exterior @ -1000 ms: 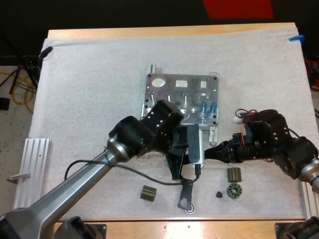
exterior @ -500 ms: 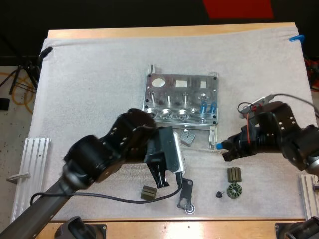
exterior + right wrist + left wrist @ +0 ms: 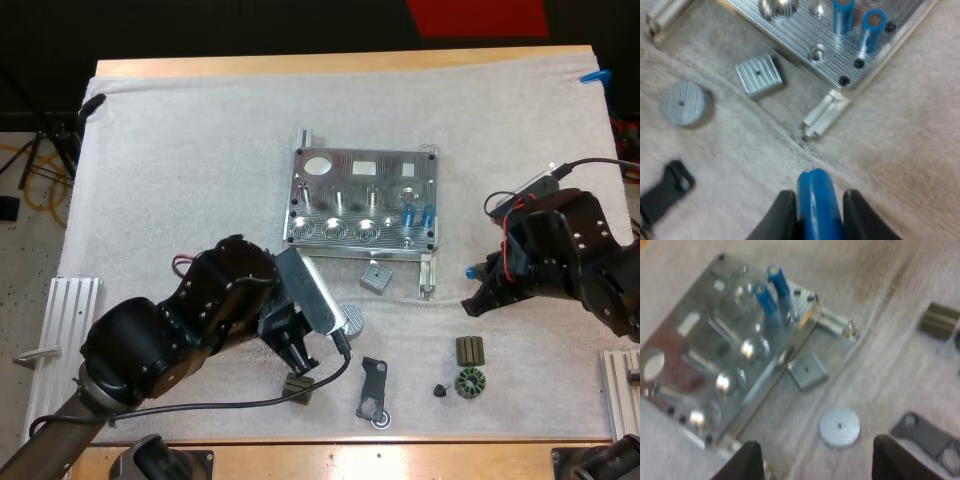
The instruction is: Load cells from right to left
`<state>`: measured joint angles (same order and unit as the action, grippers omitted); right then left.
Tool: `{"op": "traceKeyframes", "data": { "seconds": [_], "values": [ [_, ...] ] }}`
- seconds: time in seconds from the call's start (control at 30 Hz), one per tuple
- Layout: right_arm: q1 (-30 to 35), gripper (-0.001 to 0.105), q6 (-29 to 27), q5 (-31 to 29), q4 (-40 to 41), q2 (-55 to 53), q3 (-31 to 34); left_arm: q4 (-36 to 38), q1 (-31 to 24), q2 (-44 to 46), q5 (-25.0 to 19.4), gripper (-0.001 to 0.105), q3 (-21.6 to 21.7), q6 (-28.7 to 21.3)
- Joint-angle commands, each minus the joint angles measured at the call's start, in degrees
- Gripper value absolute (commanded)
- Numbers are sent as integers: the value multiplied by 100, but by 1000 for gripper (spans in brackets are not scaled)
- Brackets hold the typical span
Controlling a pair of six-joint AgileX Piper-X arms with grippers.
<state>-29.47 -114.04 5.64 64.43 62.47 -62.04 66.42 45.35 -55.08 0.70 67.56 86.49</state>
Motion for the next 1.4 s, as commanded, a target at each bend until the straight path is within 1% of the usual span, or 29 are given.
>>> {"op": "traceKeyframes", "data": {
  "seconds": [0.0,0.17,0.27,0.37,0.43,0.57,0.7,0.8,0.97,1.1,1.13,1.17,1.2,1.23,1.27,1.37],
  "values": [
    [-114,1,-181,-172,157,18,-118,102,-2,64,-179,48,40,114],
    [-688,1,-447,-677,527,378,-419,304,-2,113,-304,48,29,114],
    [-889,1,-541,-893,537,615,-576,547,-2,176,-589,48,29,114],
    [-969,1,-542,-1033,537,874,-752,668,-2,333,-698,48,-24,114],
    [-967,1,-542,-1041,537,1030,-846,666,-2,456,-710,48,-114,159],
    [-978,1,-580,-1057,537,1297,-1090,666,-2,779,-870,48,-344,289],
    [-1017,1,-633,-1057,537,1457,-1269,607,-2,970,-891,48,-485,342],
    [-1016,1,-701,-1057,526,1560,-1389,342,-2,1079,-891,48,-596,366],
    [-1016,1,-718,-1057,483,1651,-1502,-260,-2,1170,-891,48,-867,905],
    [-1016,1,-821,-1057,398,1654,-1509,-517,-2,1178,-891,48,-1160,1289],
    [-1016,1,-833,-1057,371,1654,-1509,-531,-2,1178,-939,48,-1258,1447],
    [-1016,1,-832,-1057,345,1654,-1509,-558,-2,1178,-1082,48,-1336,1642],
    [-1016,1,-846,-1057,335,1654,-1509,-572,-2,1178,-1146,48,-1355,1722],
    [-1016,1,-918,-1057,309,1654,-1509,-633,-2,1178,-1306,48,-1408,1844],
    [-1016,1,-979,-1057,268,1654,-1509,-702,-2,1178,-1407,48,-1425,1892],
    [-1016,1,-1018,-1057,174,1737,-1551,-945,-2,1178,-1421,48,-1429,1890]
  ]
}}
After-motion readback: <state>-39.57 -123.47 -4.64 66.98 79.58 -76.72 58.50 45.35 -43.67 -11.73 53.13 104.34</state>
